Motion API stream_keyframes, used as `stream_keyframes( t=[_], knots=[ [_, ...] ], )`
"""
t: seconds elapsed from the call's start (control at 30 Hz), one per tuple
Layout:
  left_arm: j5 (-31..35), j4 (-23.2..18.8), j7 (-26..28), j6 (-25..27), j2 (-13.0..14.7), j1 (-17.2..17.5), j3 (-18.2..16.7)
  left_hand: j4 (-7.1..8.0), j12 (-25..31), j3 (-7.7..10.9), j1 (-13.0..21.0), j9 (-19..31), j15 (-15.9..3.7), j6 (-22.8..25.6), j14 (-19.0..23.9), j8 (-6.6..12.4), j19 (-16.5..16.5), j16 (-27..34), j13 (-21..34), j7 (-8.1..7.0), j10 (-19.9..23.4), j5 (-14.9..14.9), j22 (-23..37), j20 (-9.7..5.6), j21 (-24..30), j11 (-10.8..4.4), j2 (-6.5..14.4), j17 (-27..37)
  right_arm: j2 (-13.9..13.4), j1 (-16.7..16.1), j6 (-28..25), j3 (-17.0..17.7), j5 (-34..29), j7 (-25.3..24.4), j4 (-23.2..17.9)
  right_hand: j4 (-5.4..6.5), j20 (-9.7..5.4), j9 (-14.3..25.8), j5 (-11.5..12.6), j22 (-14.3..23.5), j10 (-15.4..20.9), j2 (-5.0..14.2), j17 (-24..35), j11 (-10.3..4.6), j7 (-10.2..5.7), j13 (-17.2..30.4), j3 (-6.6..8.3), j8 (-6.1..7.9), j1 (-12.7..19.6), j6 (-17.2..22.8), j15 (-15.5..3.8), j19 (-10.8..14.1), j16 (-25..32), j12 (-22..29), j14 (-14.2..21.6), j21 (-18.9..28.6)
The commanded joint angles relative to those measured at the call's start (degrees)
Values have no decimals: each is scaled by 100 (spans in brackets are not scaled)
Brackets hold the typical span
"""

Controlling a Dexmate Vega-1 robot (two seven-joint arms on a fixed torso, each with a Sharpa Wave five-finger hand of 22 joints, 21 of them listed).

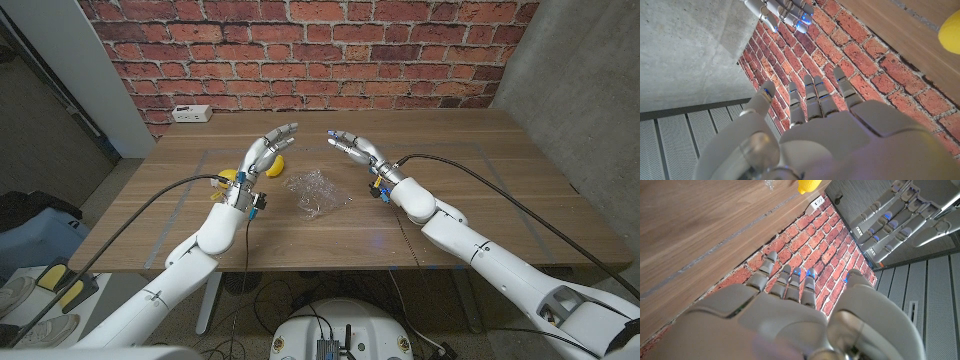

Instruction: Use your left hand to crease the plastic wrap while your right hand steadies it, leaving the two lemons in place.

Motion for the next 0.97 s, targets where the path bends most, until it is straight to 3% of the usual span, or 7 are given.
stream_keyframes(
  t=[0.03, 0.3, 0.63, 0.7, 0.97],
  knots=[
    [-150, 312, 11, -169, -82, -107, -14, 8, -9, -73, -46, 8, -11, -71, -67, 2, 1, -12, -33, -19, -96, -22, 32, -55, -25, -21, -2, 2, -32, -383, -146, 293, 509, -186, -395, -59, 42, 19, -11, 19, 32, -1, 25, 12, -58, 18, 0, -2, 43, -56, 54, 13, 52, 0, 53, 9],
    [-500, 558, -306, -329, 36, -227, -38, 14, 6, -102, -64, 6, -28, -83, -59, 11, 19, -4, -57, -30, -97, -28, 32, -62, -29, -11, -16, -4, -5, -590, -187, 453, 604, -501, -572, -90, 78, 20, -22, 21, 17, 0, 35, 22, -55, 22, 4, -10, 52, -53, 84, 40, 66, -13, 83, 15],
    [-1088, 1060, -1030, -622, 252, -474, -2, 26, 16, -119, -86, 4, -27, -74, -79, 28, 22, -8, -82, 6, -106, -30, 34, -62, -40, -19, -15, -9, -93, -1200, -504, 766, 251, -1491, -1155, -142, 62, 20, -36, 25, 73, -6, 48, 33, -29, 28, 11, -5, 67, -4, 130, 131, 107, -2, 192, 44],
    [-1175, 1182, -1180, -692, 296, -540, 9, 30, 16, -121, -91, 3, -26, -78, -84, 28, 17, -9, -85, 11, -111, -31, 34, -59, -43, -21, -14, -9, -102, -1350, -601, 837, 169, -1718, -1303, -159, 61, 21, -41, 26, 126, -9, 54, 96, -22, 31, 13, 8, 63, 47, 129, 152, 114, 14, 215, 48],
    [-1577, 1638, -1586, -1043, 264, -745, 14, 38, 14, -131, -103, 2, -41, -144, -134, 11, 4, -24, -106, 19, -148, -31, 35, -54, -58, -12, -5, -12, 37, -1732, -705, 933, -69, -2320, -1728, -186, 53, 21, -45, 28, 162, 0, 62, 50, -20, 35, 25, 3, 66, 65, 129, 181, 122, 19, 248, 54]
  ],
)
